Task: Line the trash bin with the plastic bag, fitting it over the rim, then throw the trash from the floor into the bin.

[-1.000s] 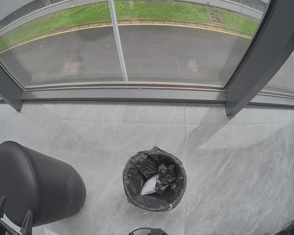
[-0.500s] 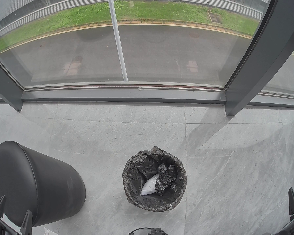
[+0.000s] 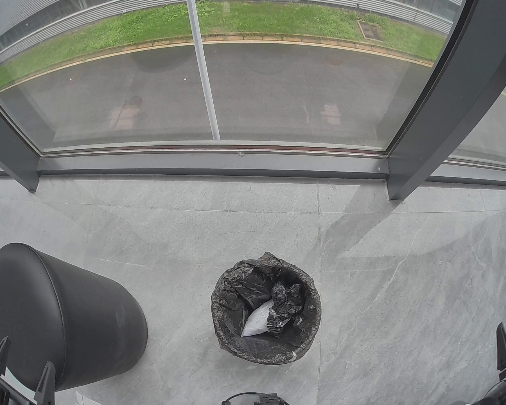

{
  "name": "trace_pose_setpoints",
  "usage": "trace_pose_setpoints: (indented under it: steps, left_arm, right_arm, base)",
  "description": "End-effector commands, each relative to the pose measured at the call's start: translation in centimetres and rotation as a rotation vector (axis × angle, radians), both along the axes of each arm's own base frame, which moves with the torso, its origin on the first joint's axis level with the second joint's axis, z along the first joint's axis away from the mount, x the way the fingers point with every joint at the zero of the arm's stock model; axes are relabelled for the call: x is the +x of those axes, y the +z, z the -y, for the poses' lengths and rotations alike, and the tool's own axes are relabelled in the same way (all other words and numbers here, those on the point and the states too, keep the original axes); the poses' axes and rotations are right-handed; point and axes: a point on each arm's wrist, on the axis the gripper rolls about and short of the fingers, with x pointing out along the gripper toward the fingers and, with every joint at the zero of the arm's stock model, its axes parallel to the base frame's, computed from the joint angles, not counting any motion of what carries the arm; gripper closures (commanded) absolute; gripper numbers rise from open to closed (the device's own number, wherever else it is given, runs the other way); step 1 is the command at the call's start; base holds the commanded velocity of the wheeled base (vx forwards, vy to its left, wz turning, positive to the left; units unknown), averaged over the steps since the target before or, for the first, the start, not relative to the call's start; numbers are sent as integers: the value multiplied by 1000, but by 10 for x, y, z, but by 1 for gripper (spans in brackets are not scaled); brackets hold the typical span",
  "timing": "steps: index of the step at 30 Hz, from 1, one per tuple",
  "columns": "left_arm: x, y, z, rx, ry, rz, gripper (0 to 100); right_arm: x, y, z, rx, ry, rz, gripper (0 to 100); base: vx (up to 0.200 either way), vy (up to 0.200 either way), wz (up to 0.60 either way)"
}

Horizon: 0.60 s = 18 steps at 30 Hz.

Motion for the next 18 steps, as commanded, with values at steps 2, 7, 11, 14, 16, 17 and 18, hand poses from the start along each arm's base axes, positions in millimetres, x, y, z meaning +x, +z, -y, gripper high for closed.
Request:
trace_pose_setpoints:
  steps: [2,7,11,14,16,17,18]
  left_arm:
    - [0,-5,0,-2,0,-2,0]
    - [0,-5,0,0,0,0,0]
    - [0,-5,0,-2,0,0,0]
    - [0,-5,0,-2,0,0,0]
    - [0,-5,0,-2,0,0,0]
    - [0,-5,0,-2,0,0,0]
    - [0,-5,0,-2,0,0,0]
  right_arm:
    - [0,-5,-3,-23,142,-34,0]
    - [-1,-4,-3,-24,121,-37,0]
    - [-1,-4,-3,-31,117,-38,0]
    - [-1,-4,-1,-18,49,-29,0]
    - [-1,-4,-1,7,33,-30,0]
    - [-1,-4,-1,7,33,-30,0]
    - [0,-5,0,-19,3,-28,0]
  base:
    - [0,0,0]
    - [0,0,0]
    - [0,0,0]
    - [0,0,0]
    - [0,0,0]
    - [0,0,0]
    - [0,0,0]
